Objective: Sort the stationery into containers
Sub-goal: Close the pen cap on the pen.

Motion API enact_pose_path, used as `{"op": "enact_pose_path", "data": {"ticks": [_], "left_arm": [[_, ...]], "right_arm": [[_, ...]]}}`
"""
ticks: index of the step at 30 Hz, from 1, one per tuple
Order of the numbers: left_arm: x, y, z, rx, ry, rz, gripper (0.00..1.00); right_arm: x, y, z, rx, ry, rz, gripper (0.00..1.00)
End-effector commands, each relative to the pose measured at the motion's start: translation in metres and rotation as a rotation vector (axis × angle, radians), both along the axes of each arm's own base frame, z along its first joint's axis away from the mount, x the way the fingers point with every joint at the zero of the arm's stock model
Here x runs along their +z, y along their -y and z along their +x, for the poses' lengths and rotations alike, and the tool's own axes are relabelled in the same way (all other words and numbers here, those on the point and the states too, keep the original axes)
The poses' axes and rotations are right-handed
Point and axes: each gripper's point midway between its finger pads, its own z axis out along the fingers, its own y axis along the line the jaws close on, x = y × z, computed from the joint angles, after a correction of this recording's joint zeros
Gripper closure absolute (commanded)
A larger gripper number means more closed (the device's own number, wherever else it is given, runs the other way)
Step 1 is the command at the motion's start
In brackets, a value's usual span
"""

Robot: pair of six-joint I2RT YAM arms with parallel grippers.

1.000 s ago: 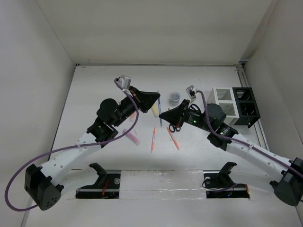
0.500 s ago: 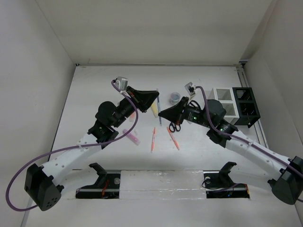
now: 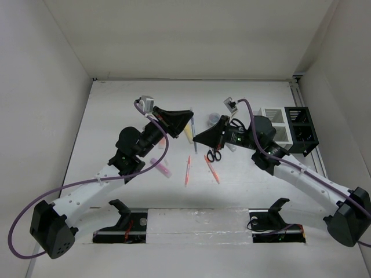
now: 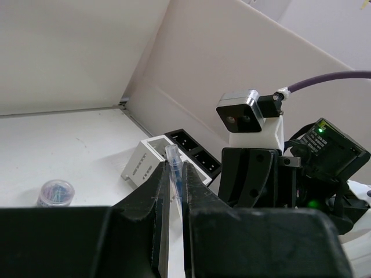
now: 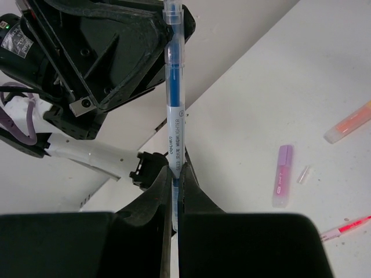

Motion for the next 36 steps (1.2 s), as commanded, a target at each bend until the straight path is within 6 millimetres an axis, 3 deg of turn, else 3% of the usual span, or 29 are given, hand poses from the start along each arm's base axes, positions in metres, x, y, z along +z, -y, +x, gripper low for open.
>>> {"op": "enact_pose_path", "data": {"ticks": [1,15,22,29,36], "left_arm": [[-0.050,0.013,-0.014,-0.100,-0.069,0.139,1.00],[-0.053,0.012,-0.021,-0.120,-0.066,0.130,1.00],[-0.053,0.014,-0.026,-0.148,-0.061,0.135,1.00],[-0.048,0.013,-0.027,-0.148,-0.047,0.124,1.00],[-0.057,0.013,-0.027,-0.148,-0.061,0.135,1.00]], "right_arm": [[0.120,0.020,0.003,-0.061,0.304,0.260,1.00],[0.134,0.014,0.002,-0.003,0.329,0.276,1.00],[0.129,0.010,0.006,-0.019,0.394,0.213,1.00],[0.141,0.014,0.004,-0.016,0.399,0.232,1.00],[0.157,0.013,0.010,-0.017,0.391,0.257,1.00]]}}
